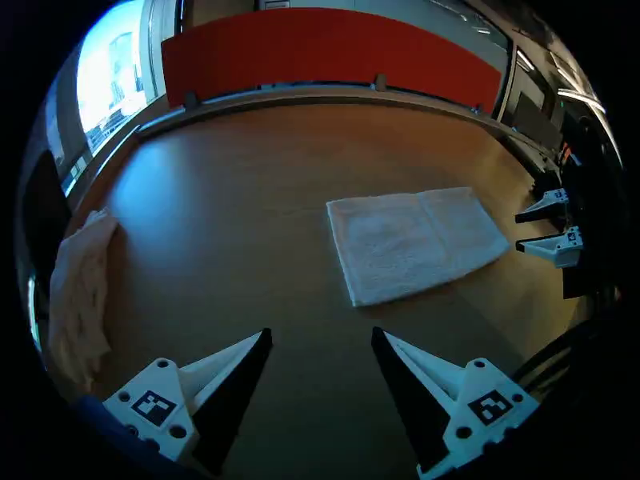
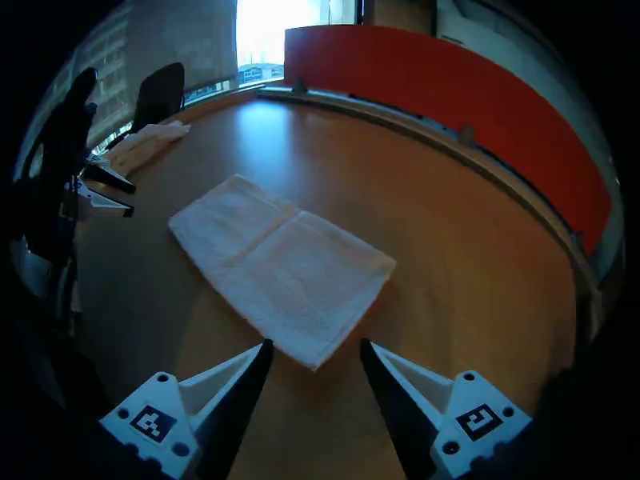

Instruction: Fold towel

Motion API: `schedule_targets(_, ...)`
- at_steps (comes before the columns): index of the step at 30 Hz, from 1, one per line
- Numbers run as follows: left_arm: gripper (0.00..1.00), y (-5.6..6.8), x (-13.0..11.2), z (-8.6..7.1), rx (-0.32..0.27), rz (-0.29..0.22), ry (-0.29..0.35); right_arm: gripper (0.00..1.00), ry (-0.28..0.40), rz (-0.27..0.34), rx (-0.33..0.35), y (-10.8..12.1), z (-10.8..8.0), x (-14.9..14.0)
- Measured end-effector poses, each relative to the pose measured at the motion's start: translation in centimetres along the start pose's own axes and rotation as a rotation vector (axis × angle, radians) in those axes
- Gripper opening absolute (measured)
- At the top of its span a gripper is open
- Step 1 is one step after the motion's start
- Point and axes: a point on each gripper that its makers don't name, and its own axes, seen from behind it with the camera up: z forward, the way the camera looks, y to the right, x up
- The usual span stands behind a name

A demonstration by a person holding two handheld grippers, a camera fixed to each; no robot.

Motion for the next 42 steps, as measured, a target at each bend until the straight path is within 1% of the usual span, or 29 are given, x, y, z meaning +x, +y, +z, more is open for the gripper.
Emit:
schedule_targets(7,0.92,-0.4,-0.8,-0.9,0.017,-0.011,-0.004,0.76,-0.029,-0.018,0.011,0.2,0.4,-1.2)
schedule_targets(12,0.92,-0.6,-1.5,-1.5,0.029,-0.026,-0.008,0.62,-0.054,-0.025,0.033,0.1,0.7,-2.1)
schedule_targets(14,0.92,-0.8,-1.8,-1.7,0.037,-0.030,-0.010,0.59,-0.062,-0.028,0.040,0.1,0.8,-2.3)
schedule_targets(16,0.92,-0.9,-2.0,-1.9,0.043,-0.034,-0.011,0.58,-0.068,-0.032,0.047,0.2,0.9,-2.5)
schedule_targets(22,0.92,-1.1,-2.2,-2.5,0.052,-0.045,-0.006,0.49,-0.085,-0.045,0.068,0.3,1.3,-2.9)
schedule_targets(26,0.92,-1.3,-2.1,-2.7,0.059,-0.049,-0.001,0.46,-0.092,-0.056,0.077,0.4,1.6,-3.0)
schedule_targets(29,0.92,-1.4,-2.1,-2.8,0.061,-0.049,0.001,0.36,-0.092,-0.067,0.083,0.4,1.8,-3.0)
schedule_targets(32,0.92,-1.4,-2.1,-2.8,0.061,-0.049,0.001,0.32,-0.093,-0.077,0.095,0.2,2.0,-3.0)
schedule_targets(39,0.92,-1.4,-2.1,-2.8,0.060,-0.046,0.002,0.08,-0.079,-0.086,0.104,0.0,2.1,-2.6)
schedule_targets(42,0.92,-1.5,-2.0,-2.8,0.064,-0.044,0.006,0.04,-0.073,-0.082,0.103,-0.1,2.0,-2.4)
